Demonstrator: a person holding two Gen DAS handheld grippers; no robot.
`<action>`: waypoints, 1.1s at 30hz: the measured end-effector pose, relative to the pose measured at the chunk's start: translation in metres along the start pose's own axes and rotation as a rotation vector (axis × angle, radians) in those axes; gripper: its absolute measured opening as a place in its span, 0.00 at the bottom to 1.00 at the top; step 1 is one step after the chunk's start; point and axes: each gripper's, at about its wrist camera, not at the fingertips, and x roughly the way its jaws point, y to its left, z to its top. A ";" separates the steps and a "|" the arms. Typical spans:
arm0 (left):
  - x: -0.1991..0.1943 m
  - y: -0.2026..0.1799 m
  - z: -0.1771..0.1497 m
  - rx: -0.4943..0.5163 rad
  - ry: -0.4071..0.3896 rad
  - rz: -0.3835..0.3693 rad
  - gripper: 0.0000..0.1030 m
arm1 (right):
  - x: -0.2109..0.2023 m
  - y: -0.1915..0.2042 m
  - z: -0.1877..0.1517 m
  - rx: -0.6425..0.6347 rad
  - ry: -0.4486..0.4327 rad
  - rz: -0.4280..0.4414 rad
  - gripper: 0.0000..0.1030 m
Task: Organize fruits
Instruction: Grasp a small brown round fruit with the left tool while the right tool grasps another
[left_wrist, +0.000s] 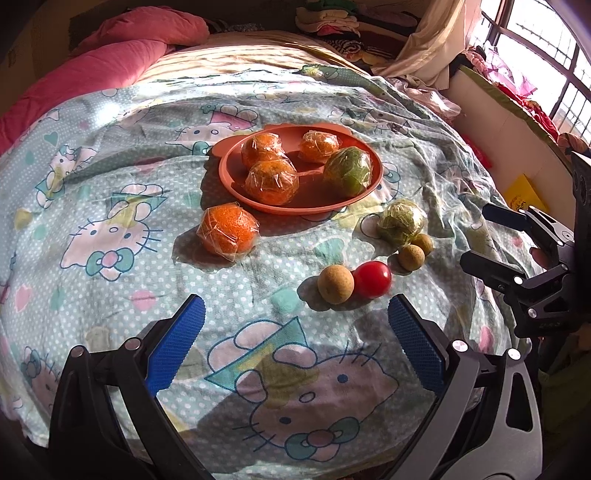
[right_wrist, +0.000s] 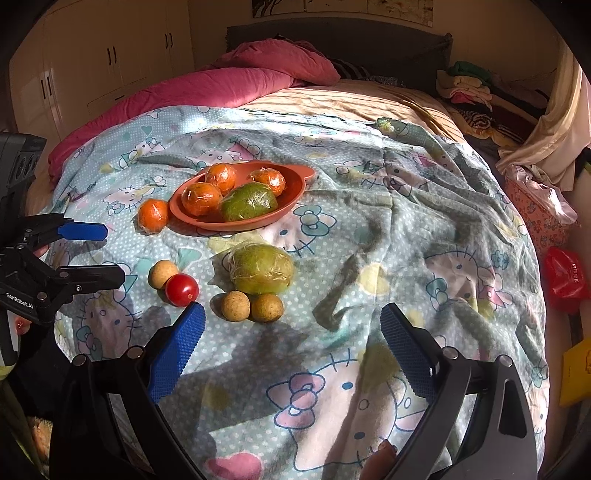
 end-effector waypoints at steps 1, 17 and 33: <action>0.002 -0.001 -0.001 0.002 0.004 0.001 0.91 | 0.001 0.000 -0.001 -0.004 0.004 -0.004 0.92; 0.017 -0.010 -0.007 0.048 0.045 -0.012 0.79 | 0.012 0.000 -0.008 -0.014 0.035 0.006 0.76; 0.029 -0.010 -0.005 0.055 0.064 -0.044 0.47 | 0.037 0.003 -0.009 -0.041 0.087 0.067 0.39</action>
